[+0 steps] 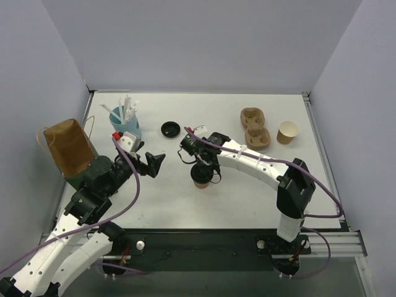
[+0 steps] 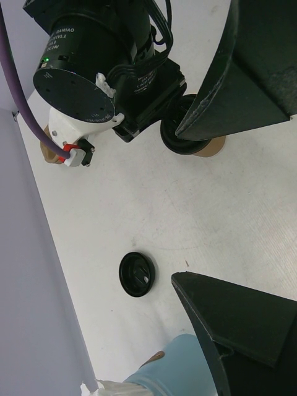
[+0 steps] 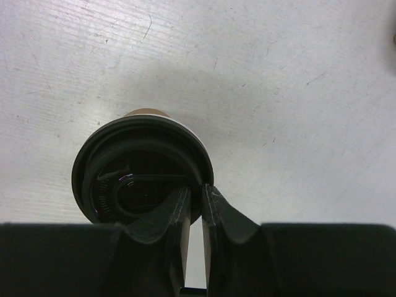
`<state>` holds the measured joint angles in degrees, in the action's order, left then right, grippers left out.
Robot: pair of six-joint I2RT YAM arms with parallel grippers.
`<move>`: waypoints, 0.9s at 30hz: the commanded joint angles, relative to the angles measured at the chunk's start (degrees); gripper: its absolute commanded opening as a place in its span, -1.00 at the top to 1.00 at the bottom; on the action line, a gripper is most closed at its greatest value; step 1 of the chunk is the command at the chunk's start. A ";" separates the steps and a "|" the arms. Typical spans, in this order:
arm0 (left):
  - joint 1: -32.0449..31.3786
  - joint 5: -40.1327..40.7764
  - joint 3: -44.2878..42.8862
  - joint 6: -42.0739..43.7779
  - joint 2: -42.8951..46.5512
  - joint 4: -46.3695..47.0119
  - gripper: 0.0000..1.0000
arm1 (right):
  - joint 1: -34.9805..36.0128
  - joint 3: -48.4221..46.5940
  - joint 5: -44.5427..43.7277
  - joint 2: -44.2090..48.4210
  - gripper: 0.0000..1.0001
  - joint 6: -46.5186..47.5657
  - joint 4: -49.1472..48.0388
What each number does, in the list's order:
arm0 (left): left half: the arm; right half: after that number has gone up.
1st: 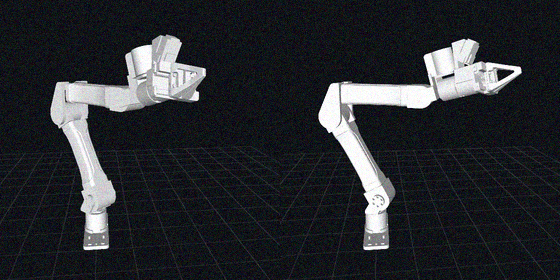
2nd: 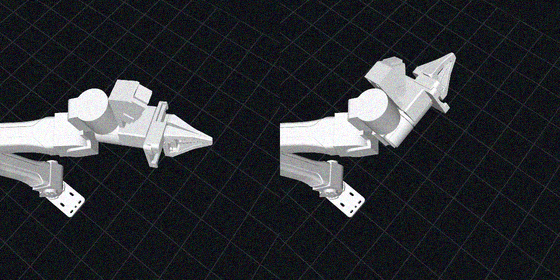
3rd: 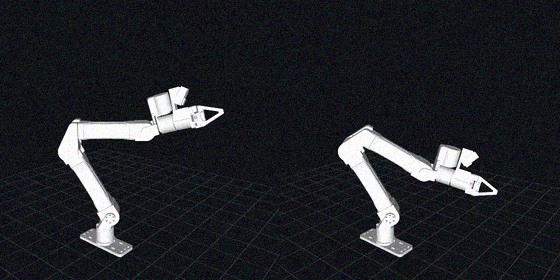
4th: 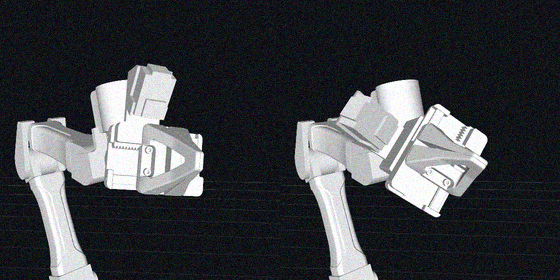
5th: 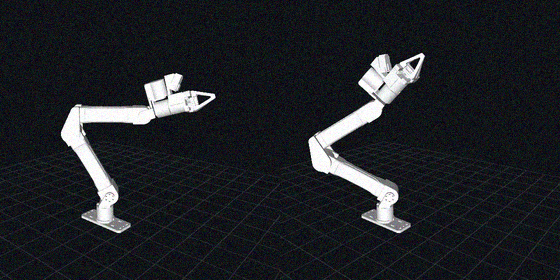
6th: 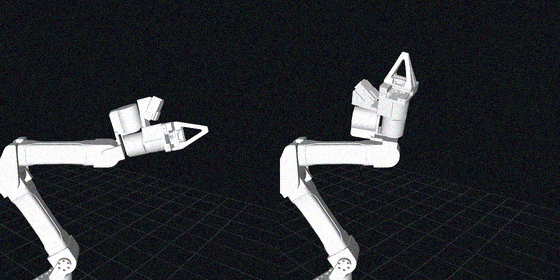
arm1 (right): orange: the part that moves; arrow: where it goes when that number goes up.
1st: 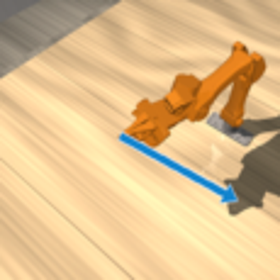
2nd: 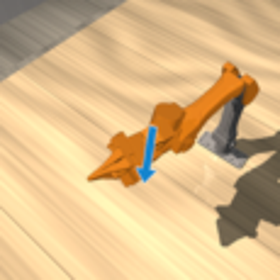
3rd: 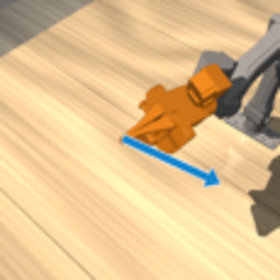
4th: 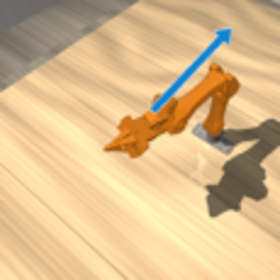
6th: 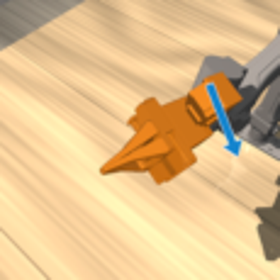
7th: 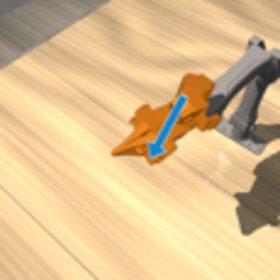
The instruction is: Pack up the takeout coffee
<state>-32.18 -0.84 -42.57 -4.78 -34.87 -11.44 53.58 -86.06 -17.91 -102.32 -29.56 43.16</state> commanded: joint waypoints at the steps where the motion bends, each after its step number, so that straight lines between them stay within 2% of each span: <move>1: -0.51 0.49 -0.24 1.00 0.59 1.42 -0.95 | -0.50 -1.56 -2.30 0.10 0.60 -0.32 2.90; 9: -2.09 0.40 -0.59 1.35 -0.63 0.72 -0.95 | -1.46 -2.62 0.94 4.49 0.27 0.47 2.72; 11: -2.62 0.40 -0.50 1.35 -0.98 0.54 -0.95 | -2.86 -1.92 3.84 5.38 0.14 1.26 1.76; 12: -2.71 0.40 -0.67 1.26 -1.42 0.37 -0.95 | -3.48 -0.18 6.46 6.51 0.00 2.04 0.19; 15: -3.32 0.40 -1.11 0.38 -3.43 -0.50 -0.95 | -6.81 5.00 13.22 9.67 -0.18 2.58 -4.20; 18: -3.59 0.40 -3.13 -2.77 -6.42 -2.35 -0.94 | -9.81 11.06 21.12 13.53 -0.28 4.33 -9.74; 22: -3.68 -4.33 -4.54 -9.18 -10.65 -3.06 -0.95 | -12.62 16.88 28.09 17.41 -0.30 5.04 -14.85; 27: -3.85 -10.14 -3.58 -16.66 -17.41 1.06 -0.86 | -17.45 23.04 35.30 22.25 -0.16 4.08 -21.18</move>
<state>-35.59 -5.02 -44.29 -14.20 -48.86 -13.67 38.87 -66.11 8.54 -84.33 -25.43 27.88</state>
